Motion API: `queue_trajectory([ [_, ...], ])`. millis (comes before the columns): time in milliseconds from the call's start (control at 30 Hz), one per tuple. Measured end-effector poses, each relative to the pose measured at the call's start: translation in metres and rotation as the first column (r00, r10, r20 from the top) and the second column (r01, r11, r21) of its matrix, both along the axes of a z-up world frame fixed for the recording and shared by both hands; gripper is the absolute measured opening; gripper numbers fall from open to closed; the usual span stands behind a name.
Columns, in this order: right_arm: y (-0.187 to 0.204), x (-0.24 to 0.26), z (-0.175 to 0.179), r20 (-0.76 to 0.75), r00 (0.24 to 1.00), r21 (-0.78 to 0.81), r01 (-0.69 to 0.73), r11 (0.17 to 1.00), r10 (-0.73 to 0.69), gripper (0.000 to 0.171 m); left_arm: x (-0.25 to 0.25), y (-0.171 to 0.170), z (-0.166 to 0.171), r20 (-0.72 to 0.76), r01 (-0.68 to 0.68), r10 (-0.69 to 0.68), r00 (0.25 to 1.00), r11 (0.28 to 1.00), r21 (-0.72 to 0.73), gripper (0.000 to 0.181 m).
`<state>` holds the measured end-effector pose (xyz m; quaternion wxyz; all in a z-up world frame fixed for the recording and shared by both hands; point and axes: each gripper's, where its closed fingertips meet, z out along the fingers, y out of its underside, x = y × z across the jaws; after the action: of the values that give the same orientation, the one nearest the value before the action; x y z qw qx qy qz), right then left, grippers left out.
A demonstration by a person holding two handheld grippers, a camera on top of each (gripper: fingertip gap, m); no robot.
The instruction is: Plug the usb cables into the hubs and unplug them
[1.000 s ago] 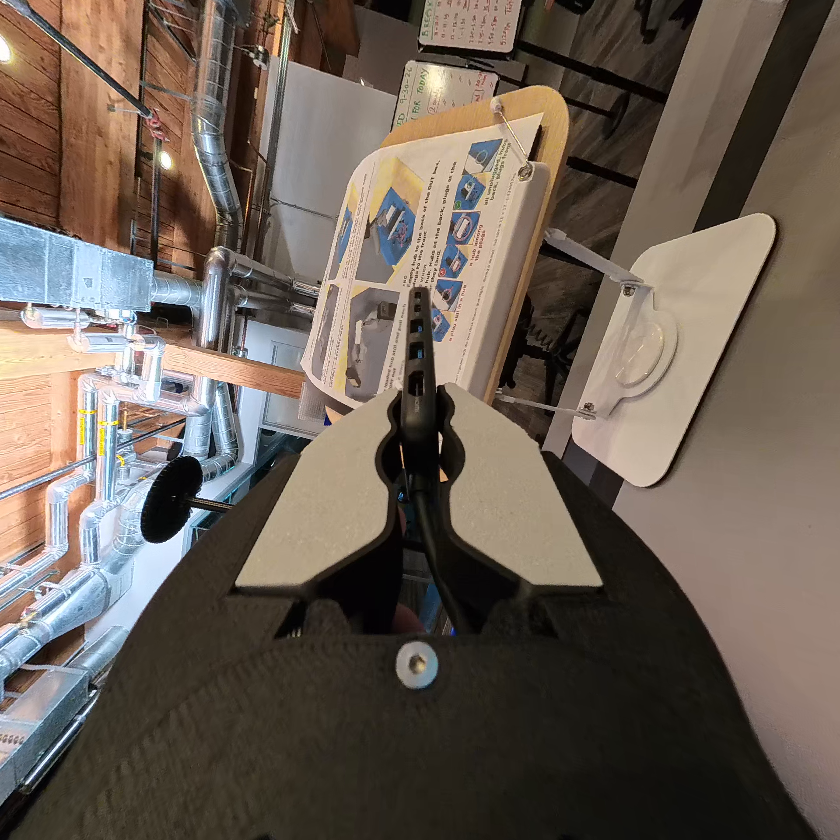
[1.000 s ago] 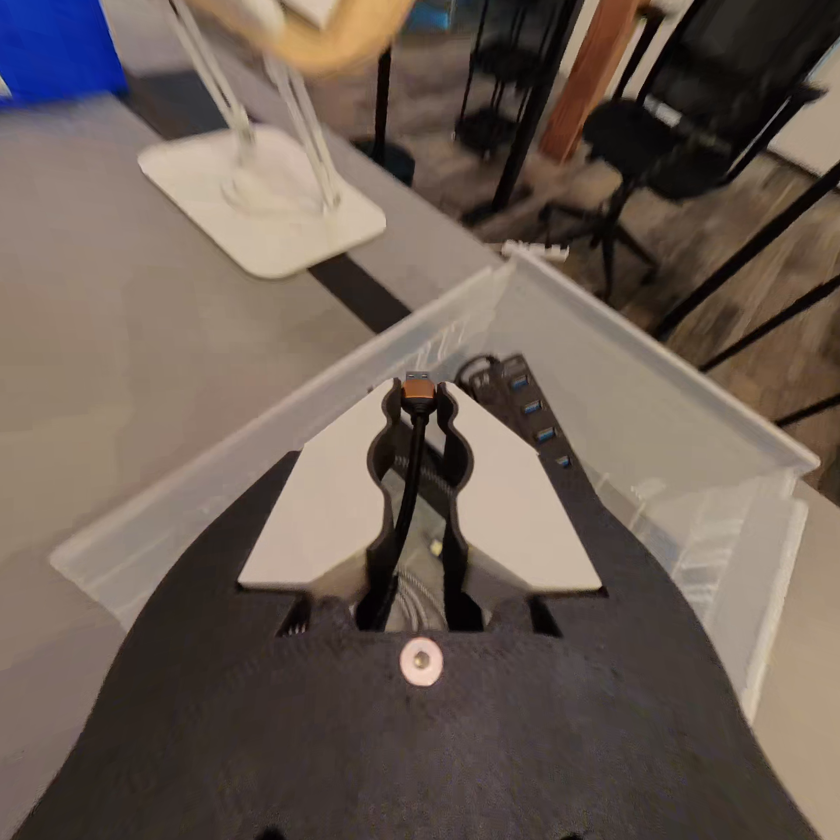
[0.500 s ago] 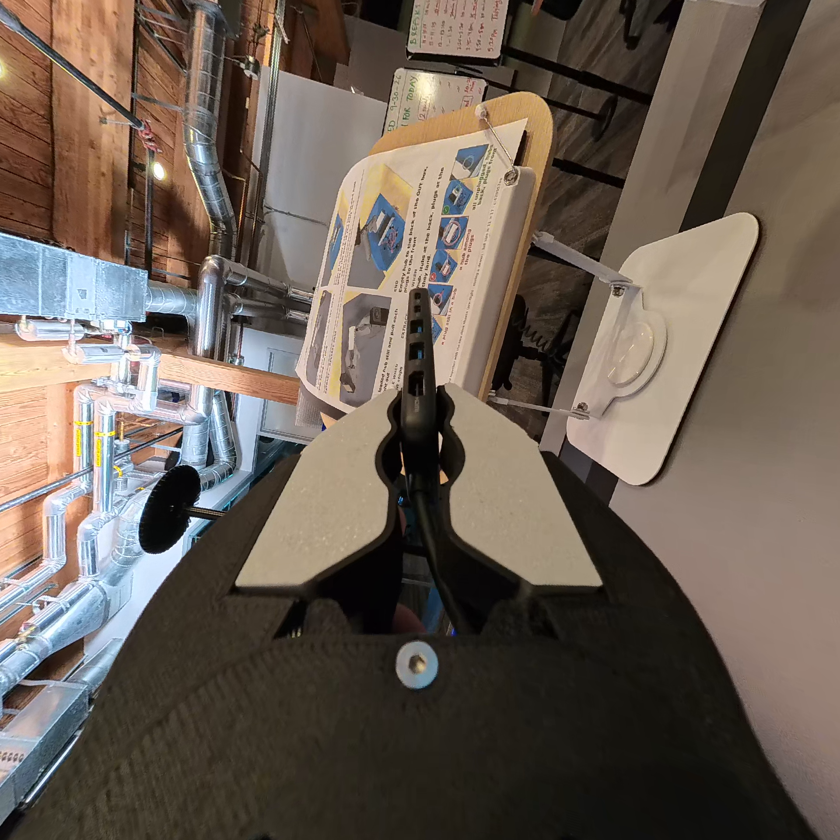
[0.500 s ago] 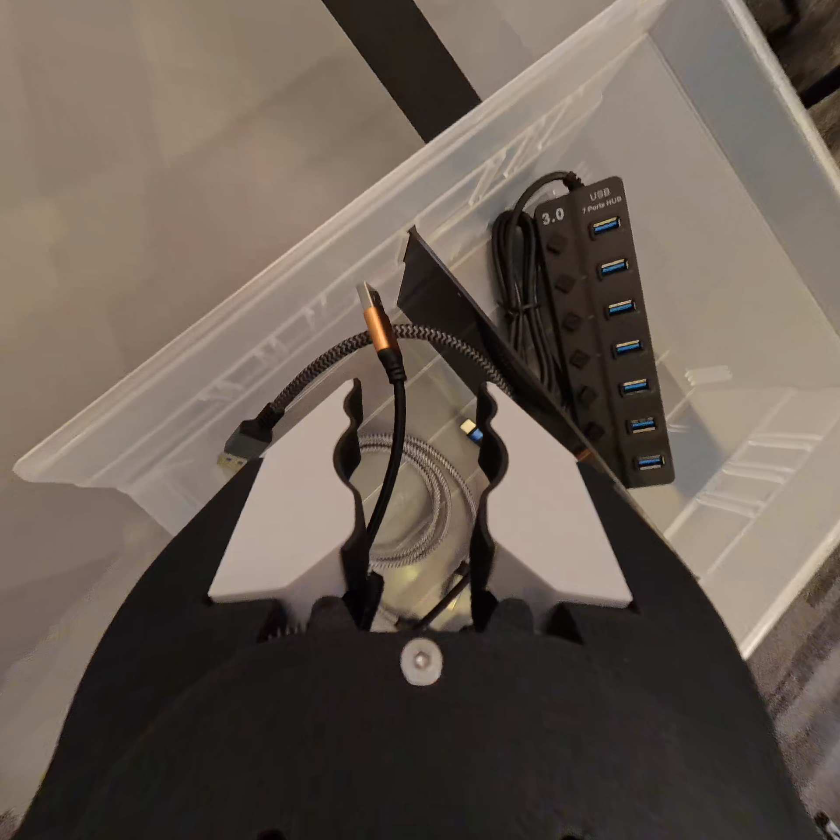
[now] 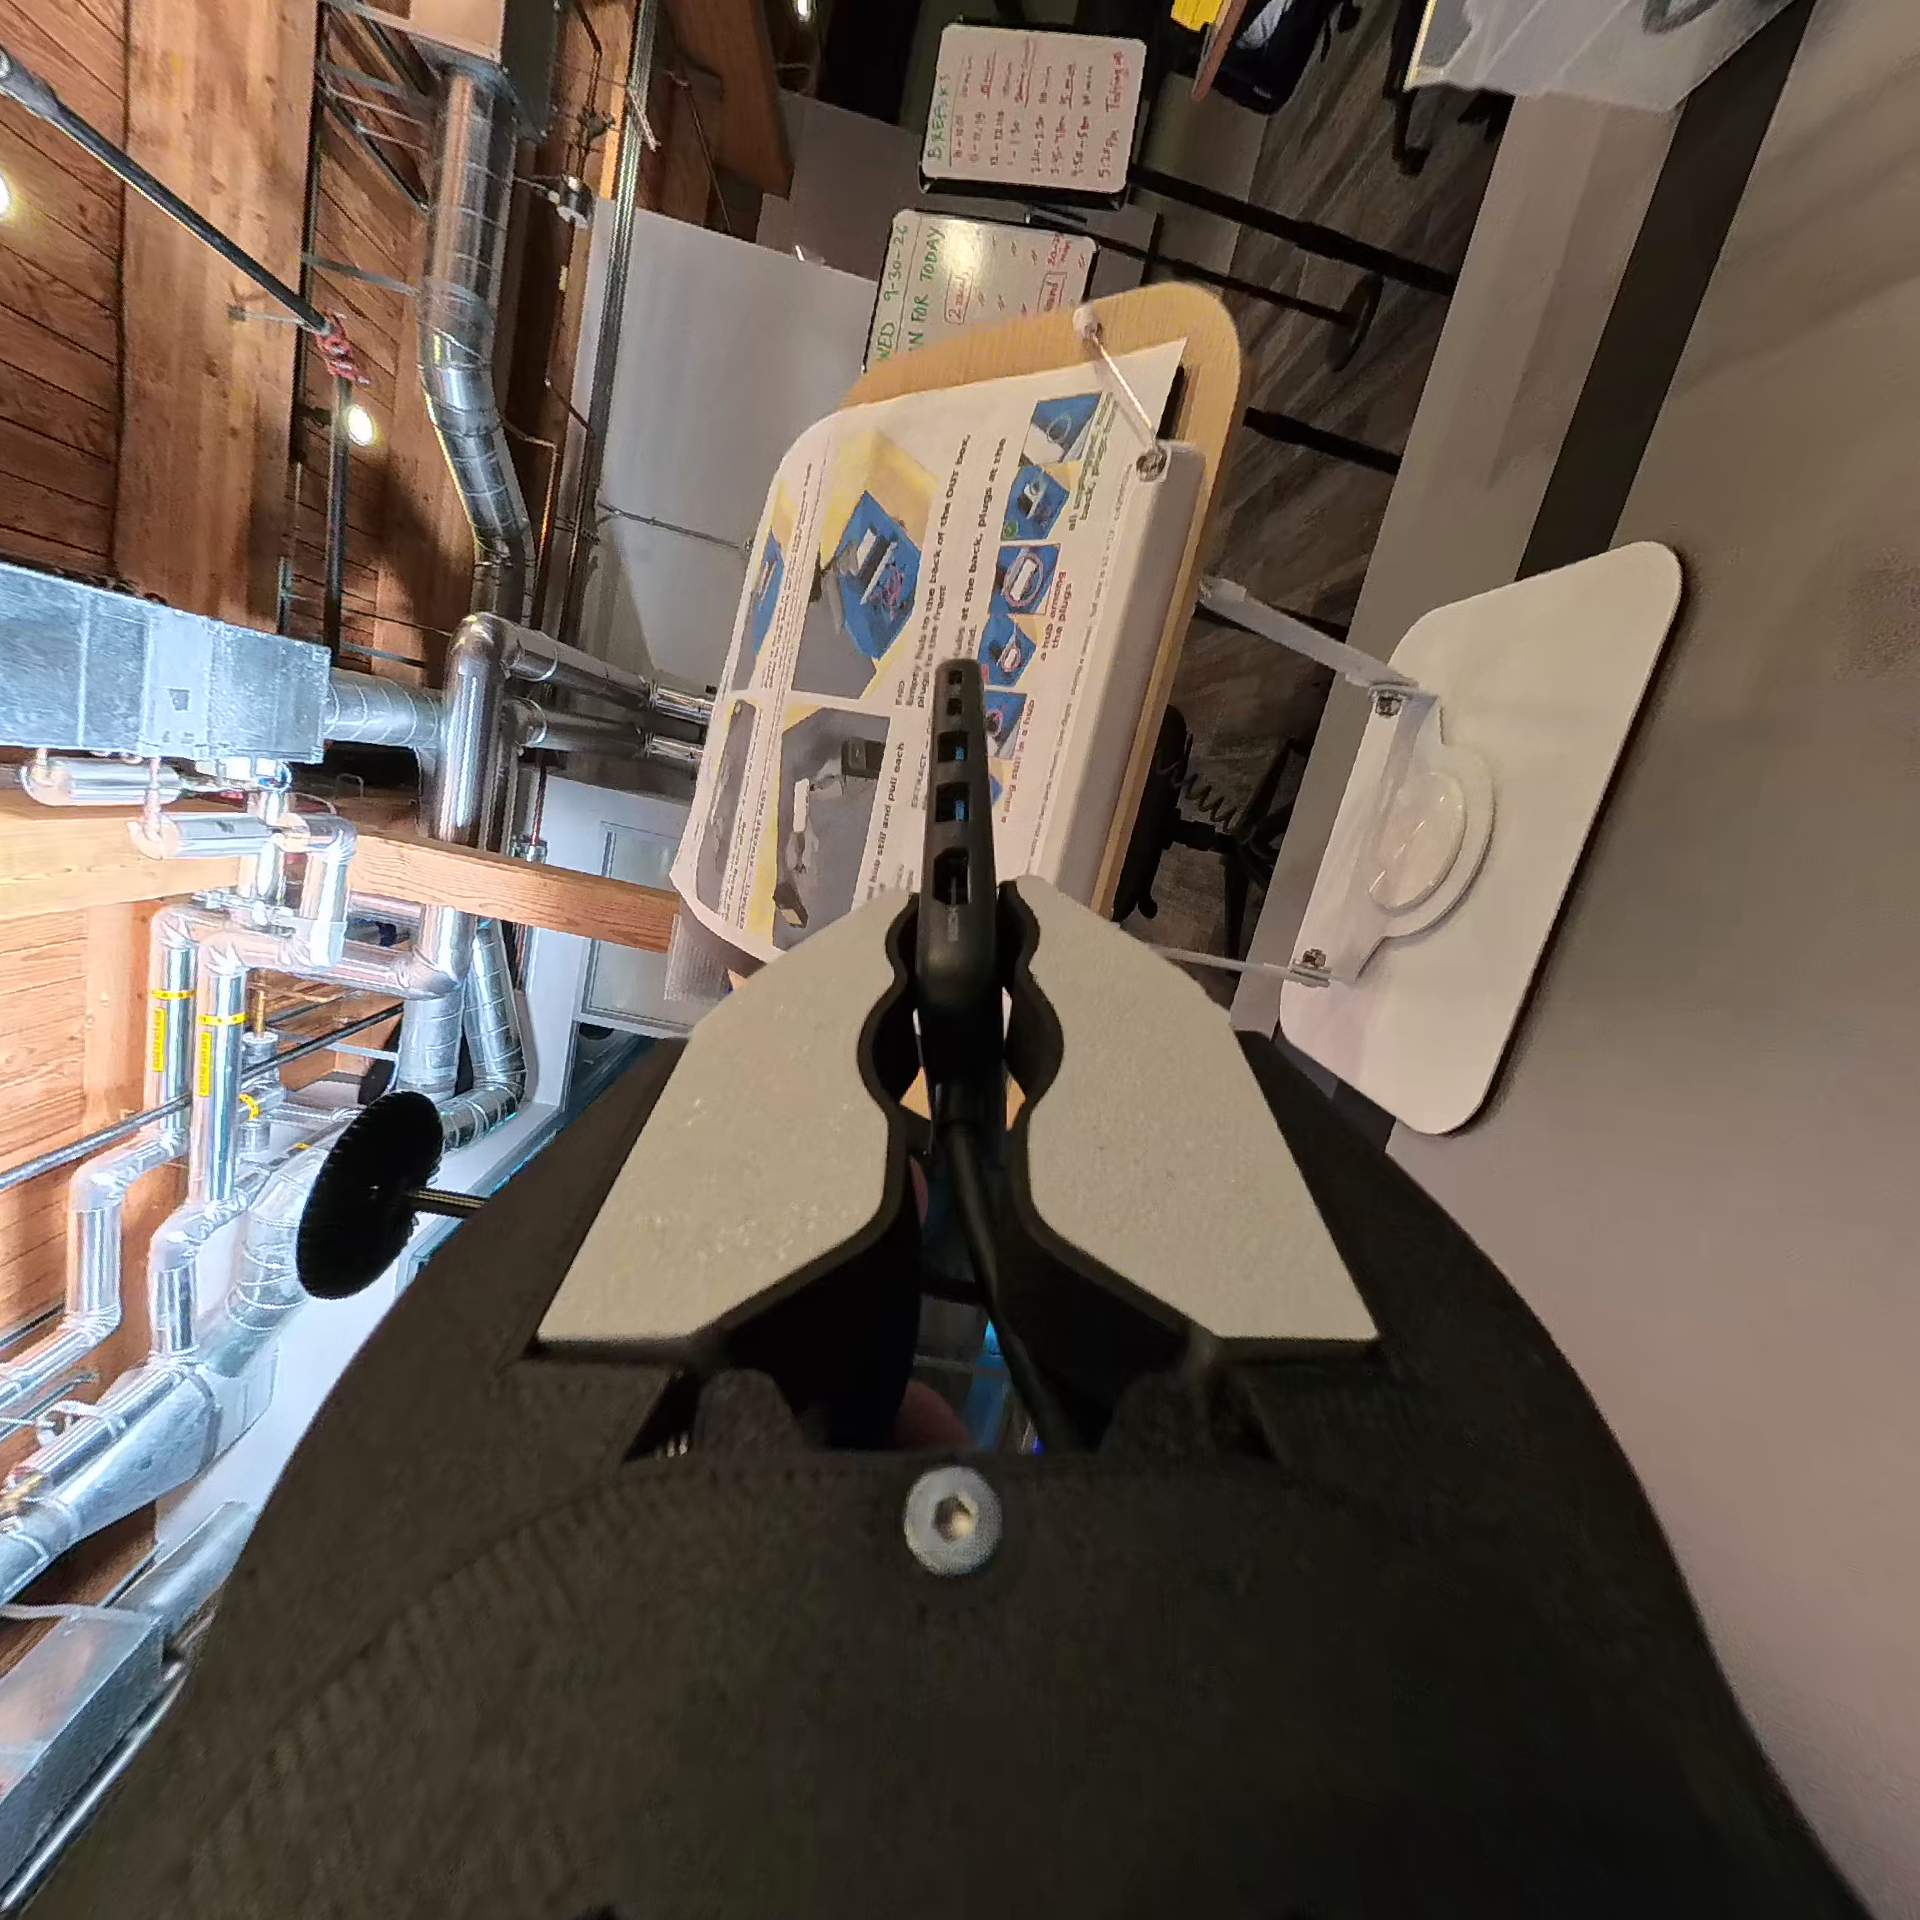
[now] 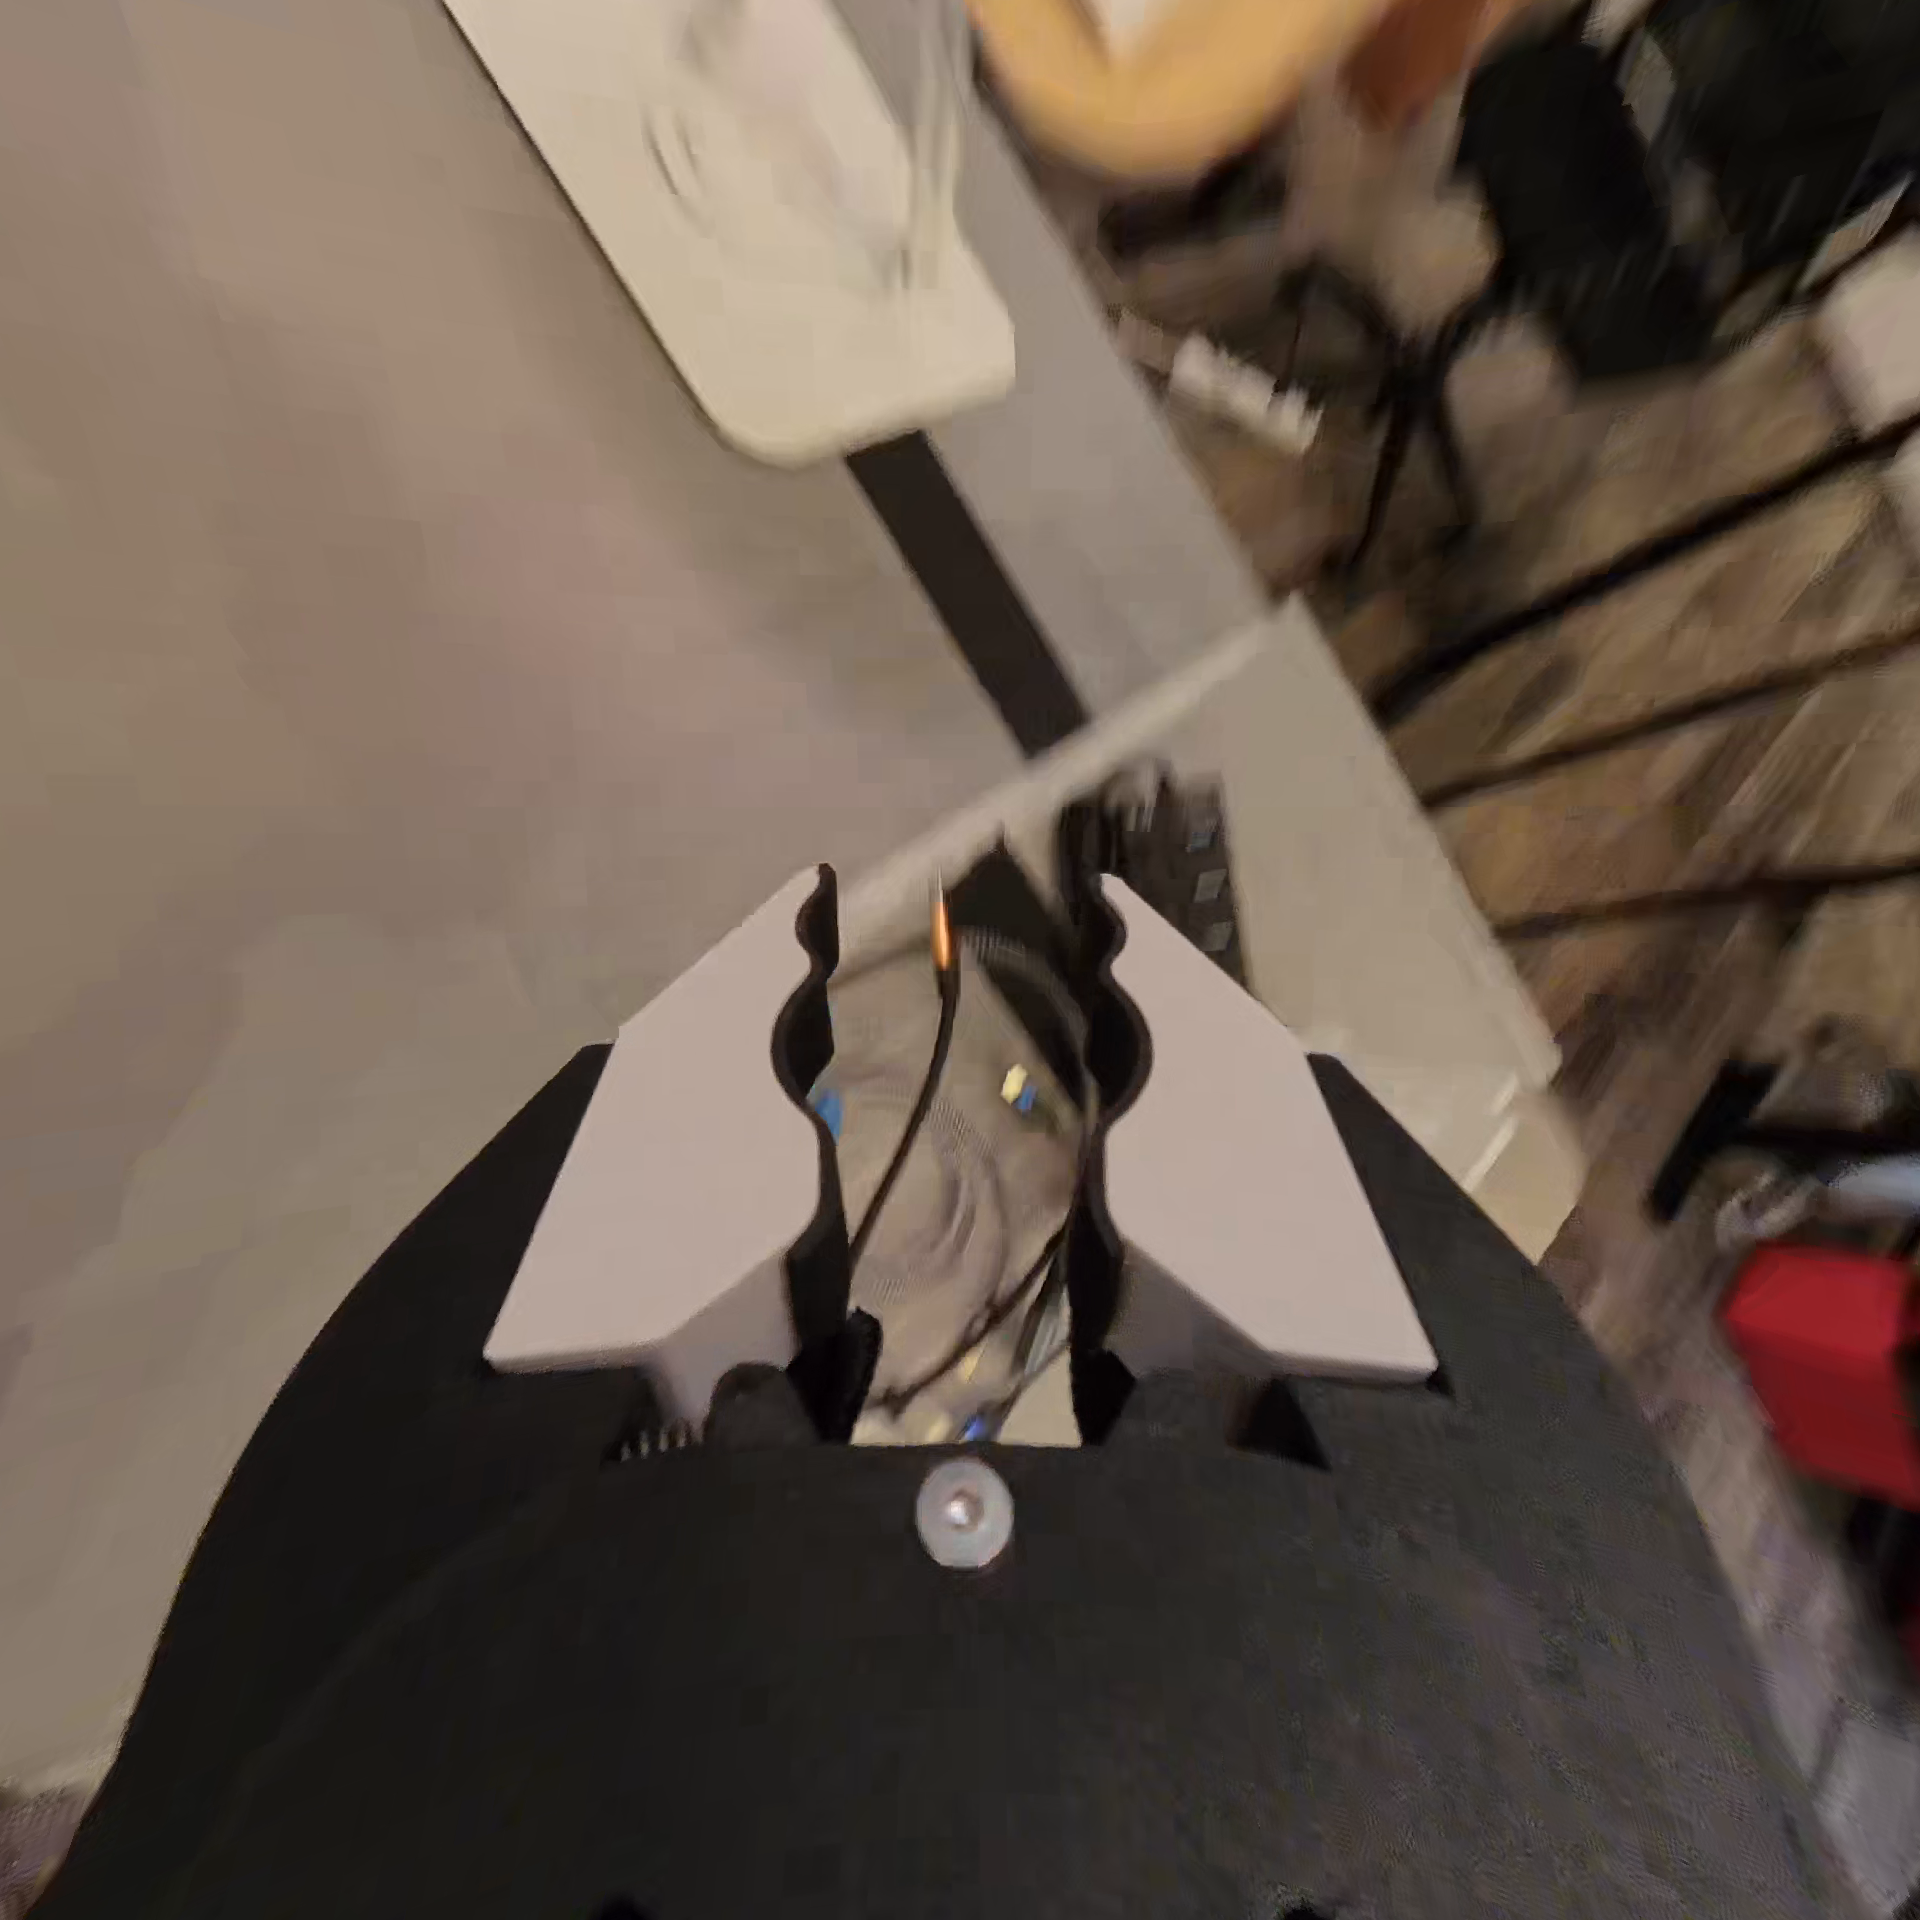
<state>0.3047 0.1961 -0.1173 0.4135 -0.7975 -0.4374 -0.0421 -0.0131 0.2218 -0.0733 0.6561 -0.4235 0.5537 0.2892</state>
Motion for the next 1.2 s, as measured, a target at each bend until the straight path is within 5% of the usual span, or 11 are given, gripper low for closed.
queue_trajectory([
  [133, -0.002, -0.107, 0.052, 0.134, 0.954, 0.292, -0.298, 0.909, 0.270, 0.047, 0.012, -0.015, -0.002, -0.034, 0.084, -0.084, 0.996, 0.996, -0.020, 0.013],
  [267, -0.015, -0.202, 0.059, 0.315, 0.854, 0.430, -0.517, 0.740, 0.414, 0.046, 0.026, -0.035, -0.007, -0.075, 0.168, -0.172, 0.982, 0.984, -0.055, 0.012],
  [500, -0.006, -0.262, 0.037, 0.588, 0.747, 0.516, -0.642, 0.567, 0.311, 0.033, 0.042, -0.063, -0.004, -0.060, 0.279, -0.286, 0.956, 0.955, -0.100, 0.012],
  [567, -0.007, -0.265, 0.037, 0.604, 0.738, 0.520, -0.651, 0.553, 0.300, 0.011, 0.042, -0.065, -0.002, -0.057, 0.282, -0.289, 0.956, 0.954, -0.098, 0.012],
  [867, 0.001, -0.242, 0.051, 0.480, 0.826, 0.525, -0.541, 0.657, 0.296, 0.010, 0.042, -0.072, 0.021, 0.034, 0.316, -0.315, 0.948, 0.948, -0.025, 0.027],
  [1200, 0.040, -0.102, 0.091, 0.317, 0.948, 0.592, -0.175, 0.786, -0.028, 0.010, 0.013, -0.072, 0.069, 0.137, 0.257, -0.274, 0.952, 0.958, 0.127, 0.026],
])
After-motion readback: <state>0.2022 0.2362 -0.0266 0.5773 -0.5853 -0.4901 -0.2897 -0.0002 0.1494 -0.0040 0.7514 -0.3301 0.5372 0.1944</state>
